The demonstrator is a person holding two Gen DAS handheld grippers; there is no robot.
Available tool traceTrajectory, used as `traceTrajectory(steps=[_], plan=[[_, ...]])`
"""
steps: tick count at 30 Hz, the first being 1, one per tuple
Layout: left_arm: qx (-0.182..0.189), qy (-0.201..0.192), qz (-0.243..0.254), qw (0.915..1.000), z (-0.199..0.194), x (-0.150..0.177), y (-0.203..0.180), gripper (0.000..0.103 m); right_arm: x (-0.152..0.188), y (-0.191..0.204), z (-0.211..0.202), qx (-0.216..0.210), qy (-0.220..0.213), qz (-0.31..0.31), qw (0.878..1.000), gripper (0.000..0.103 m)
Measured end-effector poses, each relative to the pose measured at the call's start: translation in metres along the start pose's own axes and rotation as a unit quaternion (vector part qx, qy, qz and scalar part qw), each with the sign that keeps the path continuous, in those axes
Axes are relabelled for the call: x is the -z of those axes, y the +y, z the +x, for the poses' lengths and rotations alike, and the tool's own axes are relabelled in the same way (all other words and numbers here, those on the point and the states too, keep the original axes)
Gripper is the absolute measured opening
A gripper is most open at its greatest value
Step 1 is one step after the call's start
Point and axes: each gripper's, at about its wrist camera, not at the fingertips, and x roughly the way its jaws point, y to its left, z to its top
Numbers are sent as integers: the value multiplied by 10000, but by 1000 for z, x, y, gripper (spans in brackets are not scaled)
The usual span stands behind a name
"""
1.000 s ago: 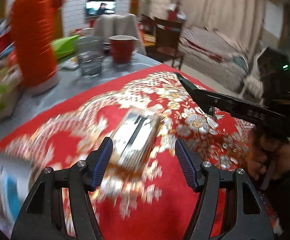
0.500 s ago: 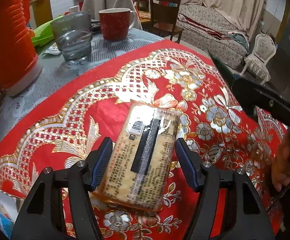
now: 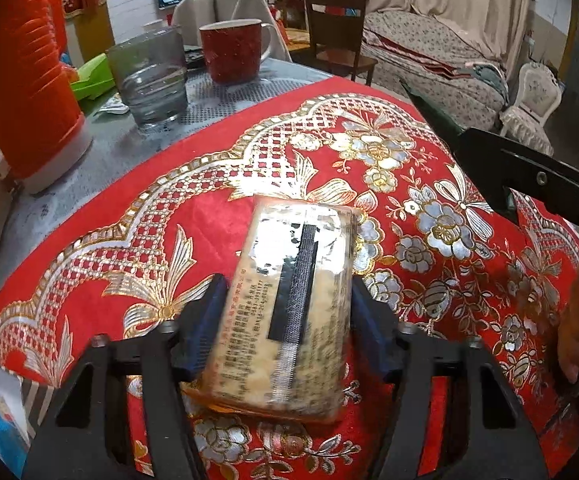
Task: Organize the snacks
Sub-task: 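Grasp the dark green packet with the right tool while the left tool grasps the cracker pack, then carry both packets over the white tray and open both tools to drop them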
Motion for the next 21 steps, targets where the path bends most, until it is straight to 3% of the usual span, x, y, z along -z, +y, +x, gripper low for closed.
traceTrajectory(steps=[3, 6, 10, 17, 21], plan=[[-105, -78, -117, 9998, -4, 3, 2, 54, 0, -1, -1, 20, -27, 9, 10000, 42], [161, -352, -500, 9980, -21, 6, 10, 53, 0, -2, -2, 18, -56, 32, 10000, 42], [213, -595, -693, 9956, -46, 8, 12, 53, 1, -2, -4, -8, -78, 27, 10000, 42], [-56, -1000, -1119, 9887, -100, 26, 21, 54, 2, 0, -7, -69, -160, -19, 9998, 42], [-509, -1187, -1470, 9807, -133, 42, 34, 54, 2, 5, -8, -77, -186, -135, 9997, 42]])
